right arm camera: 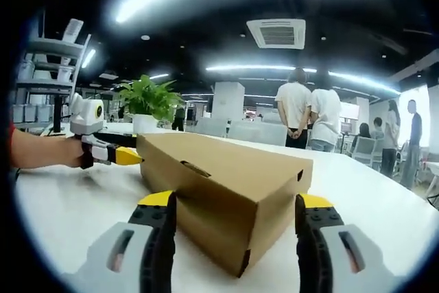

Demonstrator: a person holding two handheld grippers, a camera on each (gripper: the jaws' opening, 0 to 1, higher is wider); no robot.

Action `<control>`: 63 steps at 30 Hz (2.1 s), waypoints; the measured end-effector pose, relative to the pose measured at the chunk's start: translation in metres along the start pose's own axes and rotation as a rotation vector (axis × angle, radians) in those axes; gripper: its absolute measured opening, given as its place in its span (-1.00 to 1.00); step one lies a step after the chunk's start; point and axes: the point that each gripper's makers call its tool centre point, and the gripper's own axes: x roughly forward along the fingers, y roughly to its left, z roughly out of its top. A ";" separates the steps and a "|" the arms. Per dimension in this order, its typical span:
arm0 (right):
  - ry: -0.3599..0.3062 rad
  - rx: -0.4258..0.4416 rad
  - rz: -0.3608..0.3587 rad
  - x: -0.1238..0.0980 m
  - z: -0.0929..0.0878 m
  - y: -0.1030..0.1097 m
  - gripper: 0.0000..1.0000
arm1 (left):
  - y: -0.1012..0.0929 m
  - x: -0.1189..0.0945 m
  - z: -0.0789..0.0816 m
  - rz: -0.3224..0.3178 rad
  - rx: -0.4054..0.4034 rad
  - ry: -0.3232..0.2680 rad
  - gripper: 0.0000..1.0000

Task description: Operate the shoe box by opening the lid, removing the specified soft item, and placing it in the target area until the item is outside and the box remains undamaged.

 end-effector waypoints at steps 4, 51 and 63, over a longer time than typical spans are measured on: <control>0.004 -0.005 0.009 0.006 0.002 0.000 0.51 | 0.001 0.000 0.000 -0.006 -0.016 0.006 0.25; -0.028 0.004 0.131 -0.003 0.002 0.022 0.40 | -0.021 -0.042 -0.005 0.172 -0.038 -0.007 0.32; -0.027 0.003 0.162 -0.015 0.002 0.041 0.40 | -0.026 -0.071 -0.008 0.209 -0.051 0.004 0.32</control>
